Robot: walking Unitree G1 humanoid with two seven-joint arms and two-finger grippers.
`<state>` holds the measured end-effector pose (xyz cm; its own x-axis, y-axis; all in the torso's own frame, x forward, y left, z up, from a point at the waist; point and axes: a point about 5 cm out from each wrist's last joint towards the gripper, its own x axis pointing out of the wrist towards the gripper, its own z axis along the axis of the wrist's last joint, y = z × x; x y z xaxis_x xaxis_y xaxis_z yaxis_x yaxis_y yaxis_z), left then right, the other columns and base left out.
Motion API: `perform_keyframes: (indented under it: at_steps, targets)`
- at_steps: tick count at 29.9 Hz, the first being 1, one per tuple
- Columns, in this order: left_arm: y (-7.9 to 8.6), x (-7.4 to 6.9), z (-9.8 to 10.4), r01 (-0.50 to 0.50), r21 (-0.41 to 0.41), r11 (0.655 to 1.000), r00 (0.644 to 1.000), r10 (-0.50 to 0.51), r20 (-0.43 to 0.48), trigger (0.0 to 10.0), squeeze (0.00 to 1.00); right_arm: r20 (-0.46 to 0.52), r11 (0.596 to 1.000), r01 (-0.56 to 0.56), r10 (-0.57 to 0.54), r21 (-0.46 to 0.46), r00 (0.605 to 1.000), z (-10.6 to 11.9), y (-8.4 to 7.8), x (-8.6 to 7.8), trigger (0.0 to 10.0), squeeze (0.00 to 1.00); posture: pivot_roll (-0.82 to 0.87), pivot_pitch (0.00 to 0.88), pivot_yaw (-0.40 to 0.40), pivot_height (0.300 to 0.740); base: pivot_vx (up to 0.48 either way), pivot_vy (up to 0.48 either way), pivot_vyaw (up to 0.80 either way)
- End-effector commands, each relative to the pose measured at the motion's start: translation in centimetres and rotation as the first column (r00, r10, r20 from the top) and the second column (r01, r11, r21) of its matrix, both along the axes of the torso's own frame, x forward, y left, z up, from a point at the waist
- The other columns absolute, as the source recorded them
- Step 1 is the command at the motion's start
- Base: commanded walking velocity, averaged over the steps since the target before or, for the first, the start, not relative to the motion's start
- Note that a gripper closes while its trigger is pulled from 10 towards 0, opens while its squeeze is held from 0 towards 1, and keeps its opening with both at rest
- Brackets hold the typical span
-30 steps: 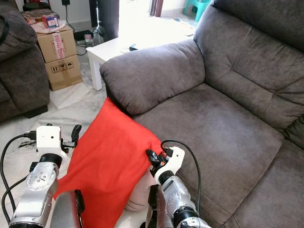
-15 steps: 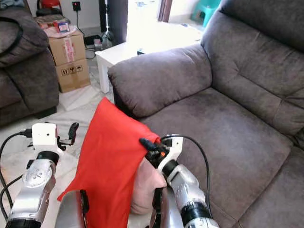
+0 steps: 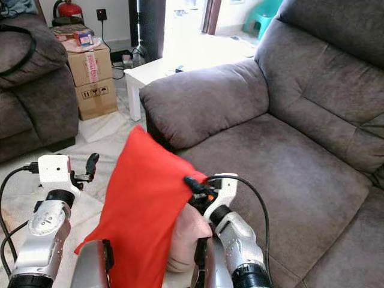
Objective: Move the pillow to the sofa from floor
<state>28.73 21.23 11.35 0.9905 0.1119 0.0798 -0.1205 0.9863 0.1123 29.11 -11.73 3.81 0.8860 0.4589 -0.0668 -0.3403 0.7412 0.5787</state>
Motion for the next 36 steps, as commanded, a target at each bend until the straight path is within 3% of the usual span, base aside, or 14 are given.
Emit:
perform_keyframes:
  at_steps: [1,17,36]
  targets:
    - [-0.5,-0.1,0.4,0.024,0.015,1.0,0.999,-0.025,0.028,10.0,0.0,0.13,0.995,0.101,-0.099,-0.01,0.987,2.4,-1.5,0.9,10.0,0.0,0.15,0.0,-0.133,0.531,0.0,0.0,0.0]
    - [-1.1,1.1,0.8,0.056,0.018,0.998,0.997,-0.057,0.054,10.0,0.0,0.146,0.979,0.196,-0.186,-0.06,0.972,2.5,-1.2,0.5,10.0,0.0,0.13,0.0,-0.102,0.531,0.0,0.0,0.0]
    - [-1.3,1.3,0.6,0.047,0.005,0.999,0.997,-0.047,0.056,10.0,0.0,0.151,0.978,0.187,-0.172,-0.088,0.973,2.6,-0.4,0.7,10.0,0.0,0.13,0.0,-0.11,0.531,0.0,0.0,0.0]
